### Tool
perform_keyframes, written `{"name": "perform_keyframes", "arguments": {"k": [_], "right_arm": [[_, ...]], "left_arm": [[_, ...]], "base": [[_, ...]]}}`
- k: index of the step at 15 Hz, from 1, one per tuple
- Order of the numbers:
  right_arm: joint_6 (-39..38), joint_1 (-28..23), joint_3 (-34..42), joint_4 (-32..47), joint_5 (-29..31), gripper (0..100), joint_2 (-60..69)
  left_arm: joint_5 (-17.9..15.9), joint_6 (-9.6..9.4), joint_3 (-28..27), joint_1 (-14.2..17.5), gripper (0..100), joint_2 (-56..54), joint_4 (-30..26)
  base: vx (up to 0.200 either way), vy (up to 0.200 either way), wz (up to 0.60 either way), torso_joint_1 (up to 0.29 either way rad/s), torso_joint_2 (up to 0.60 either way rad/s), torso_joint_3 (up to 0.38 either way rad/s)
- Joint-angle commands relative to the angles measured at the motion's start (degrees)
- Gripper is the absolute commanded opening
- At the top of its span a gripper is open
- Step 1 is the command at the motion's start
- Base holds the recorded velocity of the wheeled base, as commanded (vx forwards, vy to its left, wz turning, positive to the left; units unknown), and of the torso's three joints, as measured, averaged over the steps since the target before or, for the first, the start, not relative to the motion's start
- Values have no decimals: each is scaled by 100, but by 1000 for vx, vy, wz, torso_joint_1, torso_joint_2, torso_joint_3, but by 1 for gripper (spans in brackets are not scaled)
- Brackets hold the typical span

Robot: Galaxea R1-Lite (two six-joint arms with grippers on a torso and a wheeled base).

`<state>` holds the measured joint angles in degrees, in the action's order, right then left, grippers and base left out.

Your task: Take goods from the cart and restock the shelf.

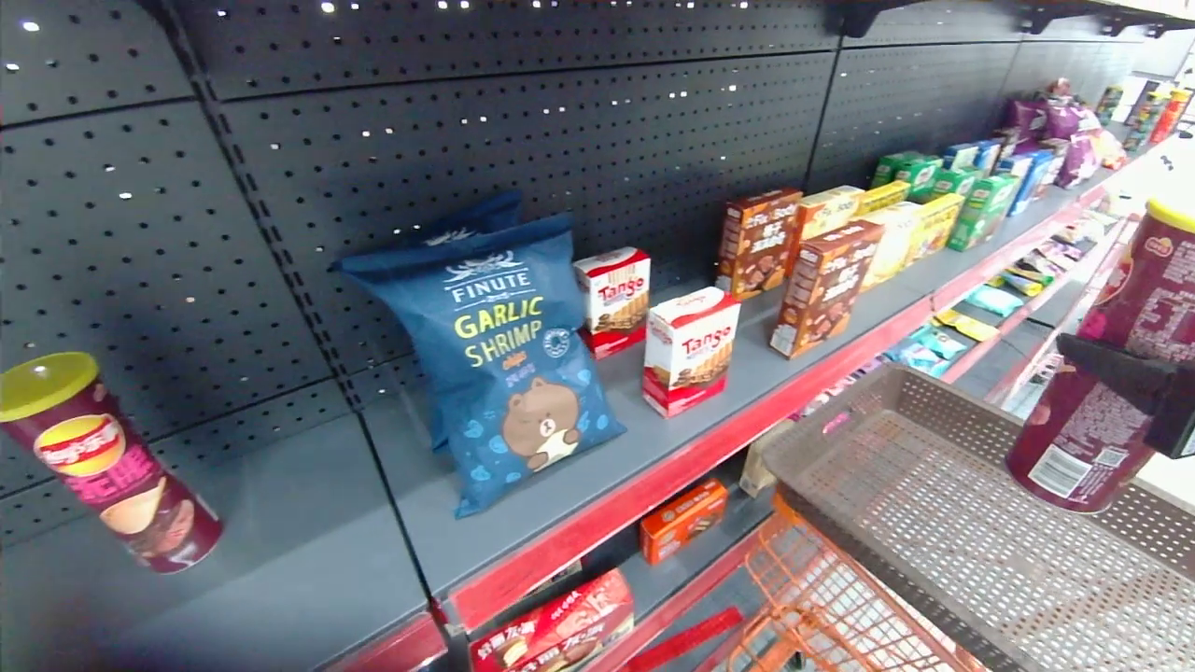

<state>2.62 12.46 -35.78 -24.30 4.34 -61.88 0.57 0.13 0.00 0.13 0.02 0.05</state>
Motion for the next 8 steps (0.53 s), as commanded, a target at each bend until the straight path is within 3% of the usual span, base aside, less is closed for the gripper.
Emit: {"name": "perform_keyframes", "arguments": {"k": [1, 8], "right_arm": [[2, -24, 45, -5, 5, 0, 176], [2, -42, 54, -5, 5, 0, 167]], "left_arm": [[4, 4, 0, 4, 100, -2, 4], [4, 4, 0, 4, 100, -2, 4]], "base": [[0, 0, 600, 2, 2, 2], [0, 0, 600, 2, 0, 5]]}}
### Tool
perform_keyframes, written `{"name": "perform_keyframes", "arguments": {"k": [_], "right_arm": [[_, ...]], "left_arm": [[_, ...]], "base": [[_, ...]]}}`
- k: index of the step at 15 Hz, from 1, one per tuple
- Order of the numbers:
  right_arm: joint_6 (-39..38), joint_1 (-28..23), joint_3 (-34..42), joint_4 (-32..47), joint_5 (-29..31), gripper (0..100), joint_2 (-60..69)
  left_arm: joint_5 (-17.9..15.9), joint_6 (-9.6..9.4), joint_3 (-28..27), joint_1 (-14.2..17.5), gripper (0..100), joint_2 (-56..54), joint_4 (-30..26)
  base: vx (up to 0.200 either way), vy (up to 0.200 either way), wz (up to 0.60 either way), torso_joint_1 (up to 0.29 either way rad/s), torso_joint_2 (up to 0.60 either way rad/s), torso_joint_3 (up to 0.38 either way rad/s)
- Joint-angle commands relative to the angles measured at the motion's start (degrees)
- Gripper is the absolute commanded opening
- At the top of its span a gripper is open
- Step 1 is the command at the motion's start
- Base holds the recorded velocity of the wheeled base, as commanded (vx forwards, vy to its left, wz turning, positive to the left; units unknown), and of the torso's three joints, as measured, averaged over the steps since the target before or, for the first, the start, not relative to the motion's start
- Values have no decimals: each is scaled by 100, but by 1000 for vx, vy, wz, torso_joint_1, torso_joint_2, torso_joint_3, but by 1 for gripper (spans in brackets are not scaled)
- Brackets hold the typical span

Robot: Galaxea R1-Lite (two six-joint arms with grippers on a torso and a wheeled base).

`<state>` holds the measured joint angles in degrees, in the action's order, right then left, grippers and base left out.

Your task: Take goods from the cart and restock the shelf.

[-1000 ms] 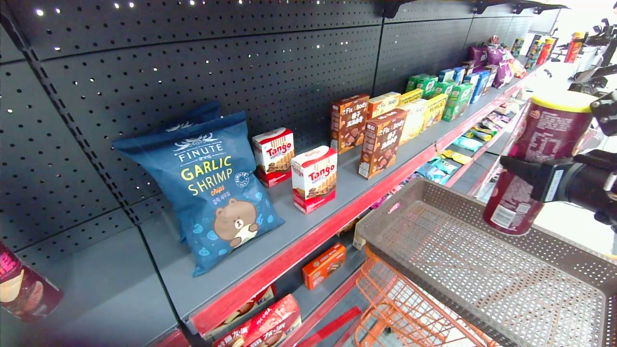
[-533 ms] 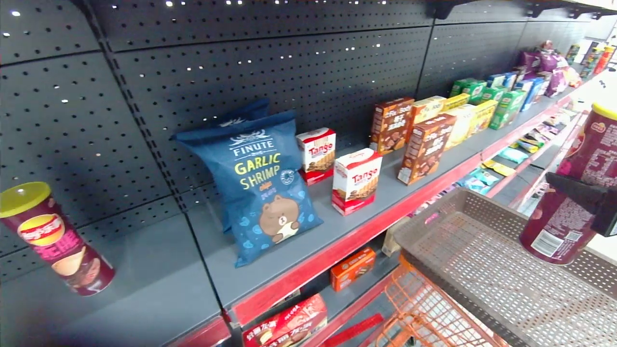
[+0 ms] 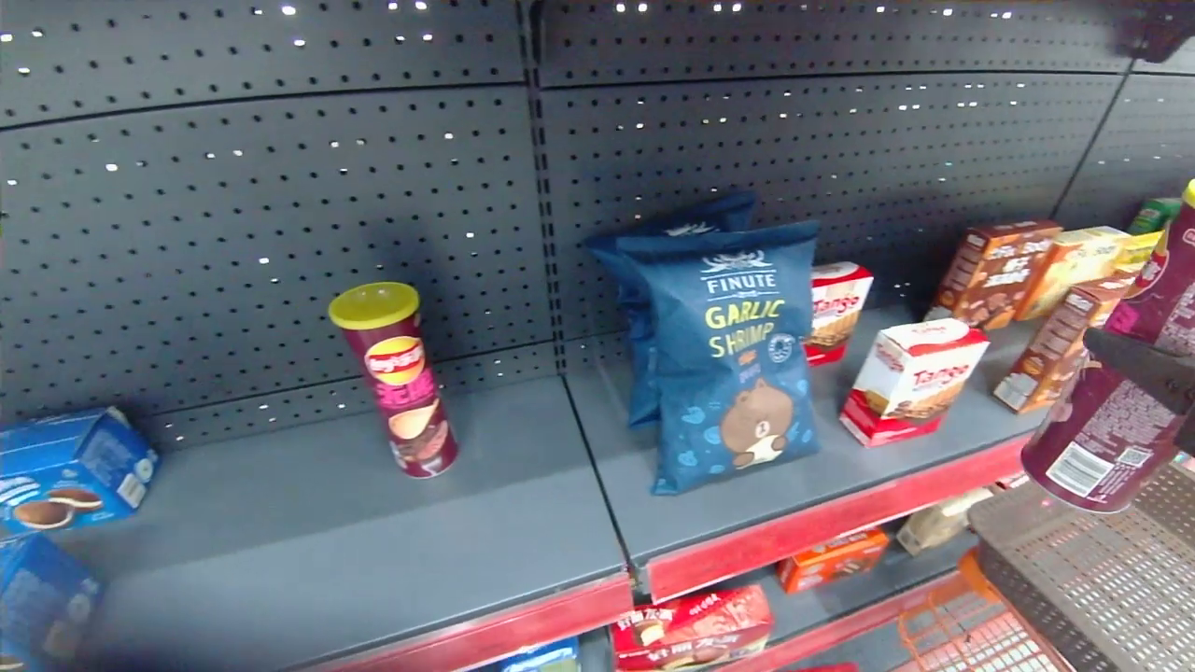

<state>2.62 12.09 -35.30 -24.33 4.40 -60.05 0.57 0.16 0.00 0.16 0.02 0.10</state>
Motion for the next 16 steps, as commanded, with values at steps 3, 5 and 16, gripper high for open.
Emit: {"name": "perform_keyframes", "arguments": {"k": [3, 5, 16], "right_arm": [[2, -14, 6, -1, -1, 0, -24], [-25, -23, 59, -1, -45, 0, 2], [-236, 733, 270, 350, -1873, 0, 1567]], "left_arm": [[4, 2, 0, 2, 100, -2, -1], [4, 2, 0, 2, 100, -2, -1], [4, 2, 0, 2, 100, -2, -1]], "base": [[0, 0, 600, 6, 4, 1], [0, 0, 600, 2, 5, 2], [0, 0, 55, 0, 1, -1]]}}
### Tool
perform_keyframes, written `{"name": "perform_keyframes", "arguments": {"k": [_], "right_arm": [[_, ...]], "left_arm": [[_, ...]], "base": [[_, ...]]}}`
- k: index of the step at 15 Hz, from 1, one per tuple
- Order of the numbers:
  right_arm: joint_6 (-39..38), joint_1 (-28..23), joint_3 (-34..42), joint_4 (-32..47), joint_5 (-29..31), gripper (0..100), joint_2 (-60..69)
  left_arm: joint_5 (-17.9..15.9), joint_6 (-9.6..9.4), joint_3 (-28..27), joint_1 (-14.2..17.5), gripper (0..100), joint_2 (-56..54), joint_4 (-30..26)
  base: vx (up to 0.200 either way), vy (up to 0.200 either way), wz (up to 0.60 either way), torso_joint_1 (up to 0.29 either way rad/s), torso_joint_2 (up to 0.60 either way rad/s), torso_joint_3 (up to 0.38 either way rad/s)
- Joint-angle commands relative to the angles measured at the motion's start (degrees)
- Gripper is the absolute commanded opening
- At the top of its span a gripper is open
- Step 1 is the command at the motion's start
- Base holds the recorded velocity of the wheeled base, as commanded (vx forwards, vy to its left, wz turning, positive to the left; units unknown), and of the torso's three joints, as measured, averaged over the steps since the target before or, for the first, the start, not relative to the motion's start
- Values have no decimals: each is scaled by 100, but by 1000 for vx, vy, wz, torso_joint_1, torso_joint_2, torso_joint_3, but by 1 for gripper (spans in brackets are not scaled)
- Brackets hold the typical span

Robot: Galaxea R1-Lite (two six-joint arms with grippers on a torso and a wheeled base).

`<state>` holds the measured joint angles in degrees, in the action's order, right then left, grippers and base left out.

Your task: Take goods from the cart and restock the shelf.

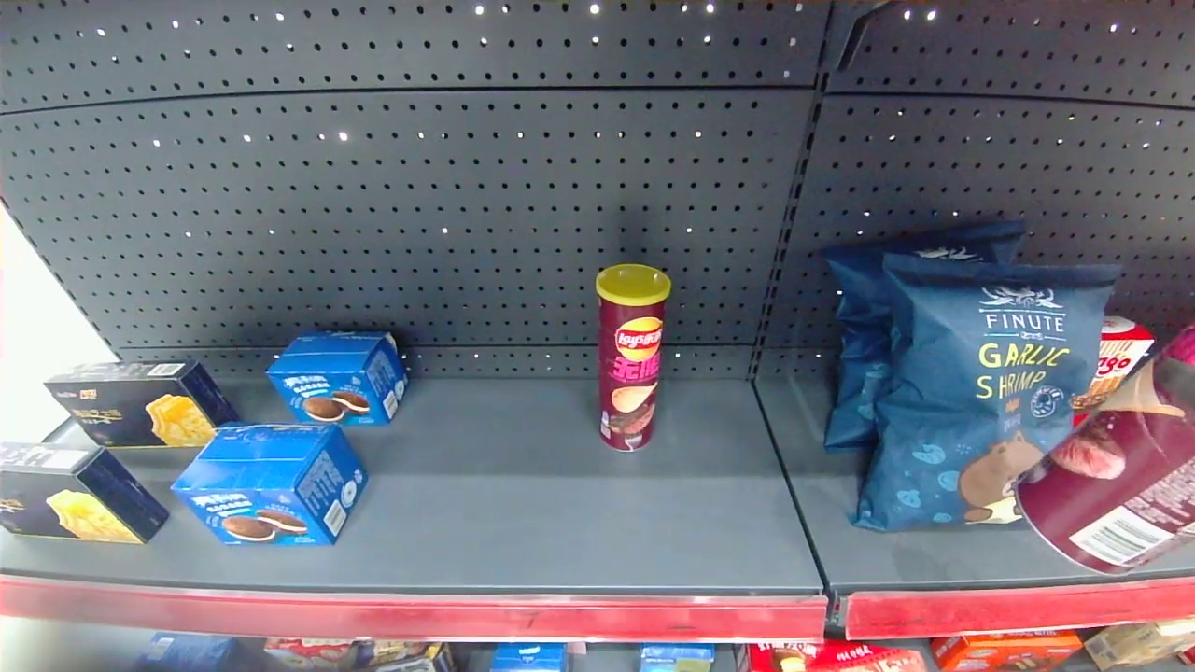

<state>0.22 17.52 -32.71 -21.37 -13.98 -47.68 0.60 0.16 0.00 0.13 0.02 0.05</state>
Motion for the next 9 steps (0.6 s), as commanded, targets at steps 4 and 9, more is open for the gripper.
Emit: {"name": "perform_keyframes", "arguments": {"k": [4, 9], "right_arm": [[4, 1070, -52, 370, -34, 0, 364], [4, 1500, -544, 1865, 159, 0, 558]], "left_arm": [[2, 2, 0, 4, 100, -2, 4], [-148, -113, -9, -5, 100, -2, -5]], "base": [[0, 0, 0, 0, 0, 0], [0, 0, 0, 0, 0, 0]]}}
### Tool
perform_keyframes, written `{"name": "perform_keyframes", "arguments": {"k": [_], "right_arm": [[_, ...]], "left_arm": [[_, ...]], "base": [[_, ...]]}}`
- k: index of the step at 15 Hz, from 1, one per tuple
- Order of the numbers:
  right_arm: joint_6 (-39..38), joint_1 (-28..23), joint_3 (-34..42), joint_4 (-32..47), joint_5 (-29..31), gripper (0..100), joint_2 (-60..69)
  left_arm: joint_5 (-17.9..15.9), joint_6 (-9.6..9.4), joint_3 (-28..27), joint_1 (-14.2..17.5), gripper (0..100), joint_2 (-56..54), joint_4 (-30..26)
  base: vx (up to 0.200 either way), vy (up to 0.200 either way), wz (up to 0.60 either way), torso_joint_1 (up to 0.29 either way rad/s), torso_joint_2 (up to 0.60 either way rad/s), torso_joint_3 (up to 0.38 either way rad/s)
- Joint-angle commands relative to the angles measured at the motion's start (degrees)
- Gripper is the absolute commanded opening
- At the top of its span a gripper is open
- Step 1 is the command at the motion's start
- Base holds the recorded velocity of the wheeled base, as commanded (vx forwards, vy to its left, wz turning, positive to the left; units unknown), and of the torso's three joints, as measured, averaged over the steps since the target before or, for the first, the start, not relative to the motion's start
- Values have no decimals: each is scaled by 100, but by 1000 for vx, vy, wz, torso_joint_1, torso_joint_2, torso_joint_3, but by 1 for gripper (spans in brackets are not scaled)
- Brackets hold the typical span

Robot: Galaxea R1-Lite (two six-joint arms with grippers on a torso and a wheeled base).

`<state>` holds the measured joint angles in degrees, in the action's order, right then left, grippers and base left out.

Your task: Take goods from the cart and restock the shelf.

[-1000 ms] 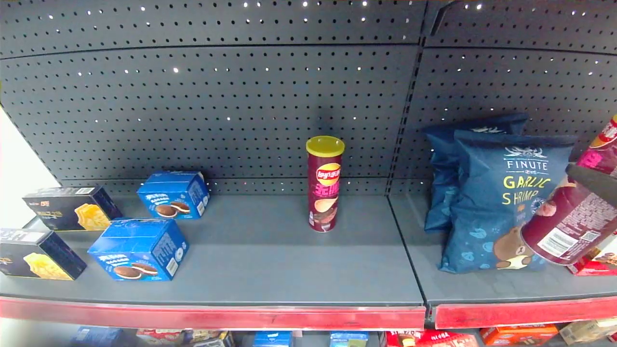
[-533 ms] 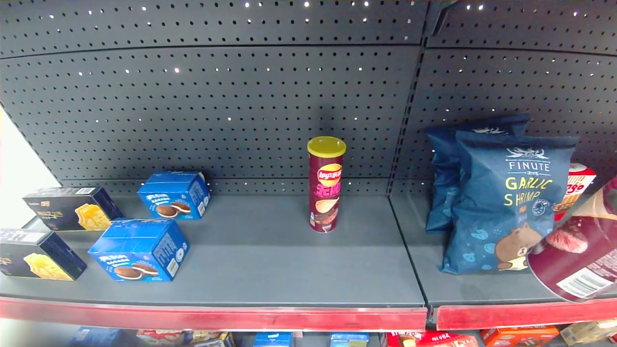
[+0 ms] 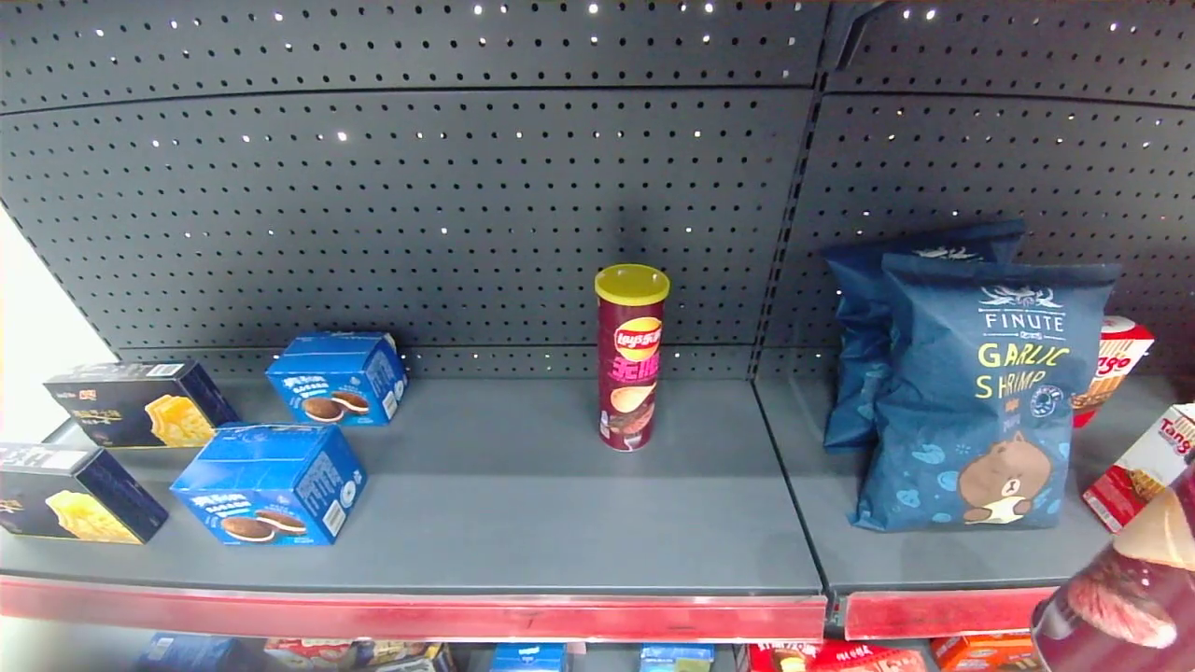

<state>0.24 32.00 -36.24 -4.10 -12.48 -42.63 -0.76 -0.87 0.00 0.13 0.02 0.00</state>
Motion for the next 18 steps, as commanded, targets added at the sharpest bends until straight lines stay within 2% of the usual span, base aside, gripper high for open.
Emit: {"name": "perform_keyframes", "arguments": {"k": [1, 3, 6, 8, 10, 11, 12, 13, 14, 15, 17, 18], "right_arm": [[11, 61, -410, 497, 0, 0, 88], [11, 61, -586, 972, -17, 0, 238], [2, 34, -419, 1447, 0, 0, 598], [11, 34, -471, 1614, 9, 0, 668], [2, -1, -577, 1605, 18, 0, 642], [2, -1, -665, 1605, 18, 0, 616], [2, -10, -744, 1614, 27, 0, 616], [2, -18, -805, 1605, 53, 0, 589], [2, -18, -893, 1614, 141, 0, 563], [2, -18, -955, 1614, 255, 0, 563], [2, -18, -1008, 1614, 387, 0, 589], [-16, -27, -1016, 1614, 545, 0, 607]], "left_arm": [[-21, -10, 0, -5, 100, -2, 0], [-39, -28, -9, -5, 100, -2, 0], [-241, -230, -53, -13, 100, -2, -44], [-408, -476, -1055, -5, 100, 1035, -26], [-1339, -555, -2083, -136, 100, 2248, -79], [-1586, -590, -2303, -145, 100, 2792, -114], [-1744, -722, -2522, -180, 100, 3276, -35], [-1981, -871, -2733, -347, 100, 3812, 105], [-2139, -942, -2944, -506, 100, 4383, 536], [-2306, -924, -3164, -708, 100, 5007, 1125], [-2737, -810, -3560, -1015, 100, 5869, 1723], [-2913, -792, -3929, -1068, 100, 6528, 1837]], "base": [[0, 0, 0, 0, 0, 0], [0, 0, 0, 0, 0, 0], [0, 0, 0, 0, 0, 0], [0, 0, 0, 0, 0, 0], [0, 0, 0, 0, 0, 0], [0, 0, 0, 0, 0, 0], [0, 0, 0, 0, 0, 0], [0, 0, 0, 0, 0, 0], [0, 0, 0, 0, 0, 0], [0, 0, 0, 0, 0, 0], [0, 0, 0, 0, 0, 0], [0, 0, 0, 0, 0, 0]]}}
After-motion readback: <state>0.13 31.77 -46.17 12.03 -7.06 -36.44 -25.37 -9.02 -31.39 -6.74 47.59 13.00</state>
